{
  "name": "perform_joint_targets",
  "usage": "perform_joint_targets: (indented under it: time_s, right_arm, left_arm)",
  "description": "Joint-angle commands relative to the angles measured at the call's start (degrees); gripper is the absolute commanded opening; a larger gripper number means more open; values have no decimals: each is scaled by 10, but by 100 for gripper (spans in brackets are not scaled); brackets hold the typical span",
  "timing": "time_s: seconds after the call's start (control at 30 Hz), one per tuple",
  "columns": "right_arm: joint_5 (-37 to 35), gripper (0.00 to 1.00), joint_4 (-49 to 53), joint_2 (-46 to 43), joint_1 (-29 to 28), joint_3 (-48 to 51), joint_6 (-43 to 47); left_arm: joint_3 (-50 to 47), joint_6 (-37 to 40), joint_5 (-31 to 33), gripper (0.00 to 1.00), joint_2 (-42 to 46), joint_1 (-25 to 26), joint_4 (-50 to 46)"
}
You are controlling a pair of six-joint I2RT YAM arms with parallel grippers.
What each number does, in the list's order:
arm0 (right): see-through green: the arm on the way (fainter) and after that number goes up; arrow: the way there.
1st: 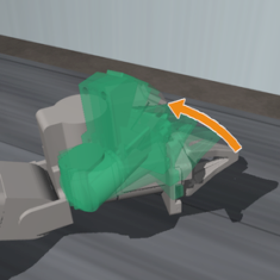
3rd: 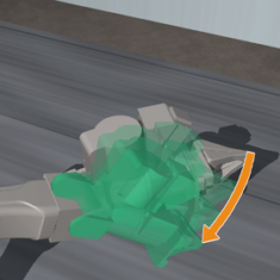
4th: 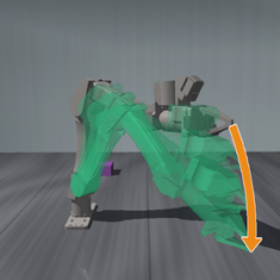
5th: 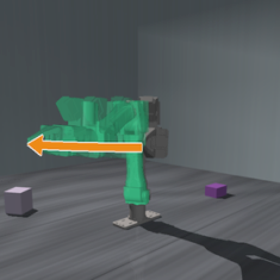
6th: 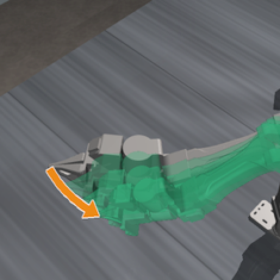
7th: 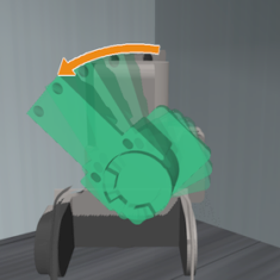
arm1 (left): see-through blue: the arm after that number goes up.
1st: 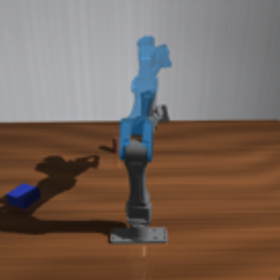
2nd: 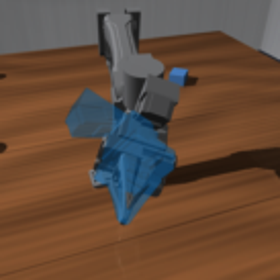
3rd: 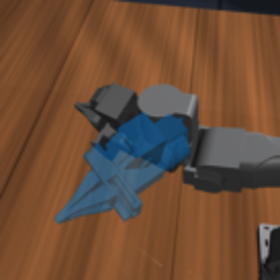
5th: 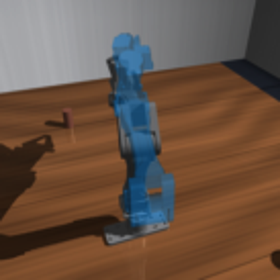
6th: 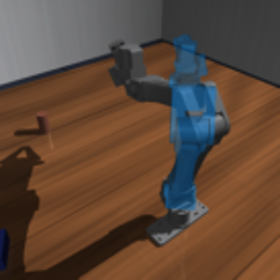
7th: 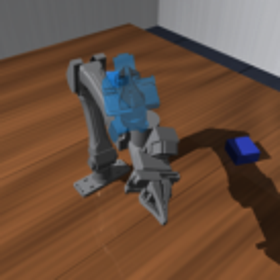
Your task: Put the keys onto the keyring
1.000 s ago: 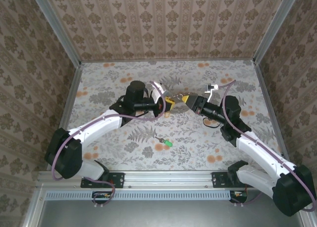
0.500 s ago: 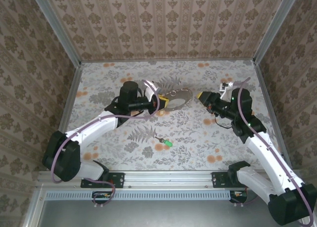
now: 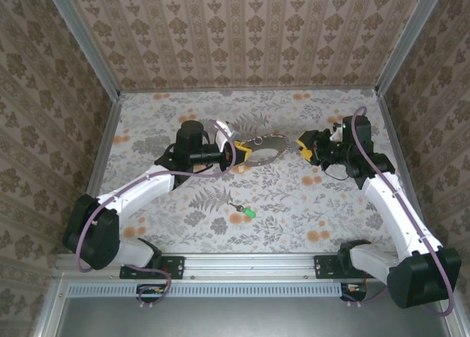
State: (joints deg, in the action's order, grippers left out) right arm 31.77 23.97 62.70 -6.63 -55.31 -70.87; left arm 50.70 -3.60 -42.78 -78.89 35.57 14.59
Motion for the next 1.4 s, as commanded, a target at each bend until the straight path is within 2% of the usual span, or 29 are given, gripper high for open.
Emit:
perform_joint_targets:
  time_s: [0.0,0.17,0.37,0.53,0.83,1.1,1.37]
  right_arm:
    - [9,33,88,22,-4,-40,-58]
    - [-14,29,145,36,-27,-77,-72]
    - [3,27,107,32,-29,-43,-124]
    - [7,21,90,34,-29,-23,-139]
    - [-1,27,74,22,-29,1,-158]
    - [11,20,37,24,-35,6,-173]
    - [4,21,35,19,-37,2,-174]
  left_arm:
    - [-4,46,-42,0,11,-5,14]
    - [-1,127,-70,0,11,-6,-26]
    - [-22,199,-117,0,28,-8,-10]
    - [-26,208,-132,0,32,-14,-8]
    - [-33,194,-144,0,32,-25,8]
    - [-32,195,-150,0,29,-25,7]
    - [-35,196,-133,0,21,-27,5]
